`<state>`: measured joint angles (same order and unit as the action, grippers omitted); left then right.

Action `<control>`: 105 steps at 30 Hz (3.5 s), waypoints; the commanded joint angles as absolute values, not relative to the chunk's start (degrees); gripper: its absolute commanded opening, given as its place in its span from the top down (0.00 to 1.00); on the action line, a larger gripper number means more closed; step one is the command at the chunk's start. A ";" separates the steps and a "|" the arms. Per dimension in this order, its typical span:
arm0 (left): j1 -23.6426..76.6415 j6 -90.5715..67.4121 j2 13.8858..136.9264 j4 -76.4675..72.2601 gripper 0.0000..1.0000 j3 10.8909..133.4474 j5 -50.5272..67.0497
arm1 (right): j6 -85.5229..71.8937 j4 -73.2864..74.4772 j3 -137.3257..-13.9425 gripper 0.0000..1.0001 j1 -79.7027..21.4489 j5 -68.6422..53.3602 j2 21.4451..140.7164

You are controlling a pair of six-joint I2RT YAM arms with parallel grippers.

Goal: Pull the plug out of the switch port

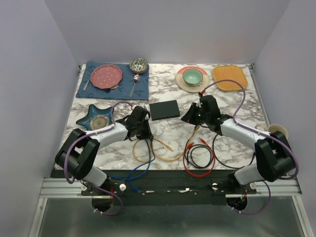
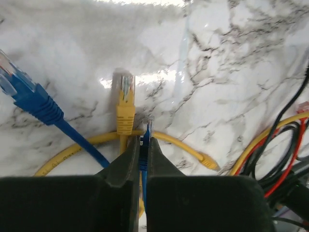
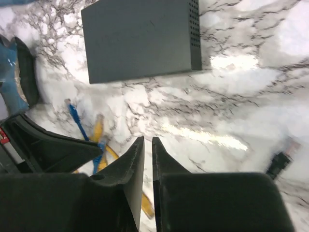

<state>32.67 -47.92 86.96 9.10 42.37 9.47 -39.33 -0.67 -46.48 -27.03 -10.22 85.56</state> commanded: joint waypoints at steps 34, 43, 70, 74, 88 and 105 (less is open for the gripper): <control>38.14 -40.17 64.43 25.33 0.14 48.07 -7.40 | -27.25 12.21 -35.51 0.53 -28.83 6.59 50.80; 47.29 -45.14 75.93 38.38 0.17 58.27 -22.73 | -35.06 18.02 -34.11 0.54 -28.83 13.36 55.46; 48.69 -45.71 82.42 18.55 0.52 42.52 3.58 | -33.66 17.84 -34.71 0.57 -28.83 10.46 49.57; 52.02 -40.79 91.28 17.49 0.60 51.81 7.81 | -33.57 18.63 -36.38 0.57 -28.83 10.63 49.83; 56.07 -36.91 125.30 20.39 0.73 94.73 21.08 | -31.82 22.67 -43.59 0.56 -28.56 13.53 46.32; 47.72 -39.21 94.86 10.71 0.33 72.79 1.09 | -31.47 23.64 -43.69 0.56 -28.30 15.21 44.74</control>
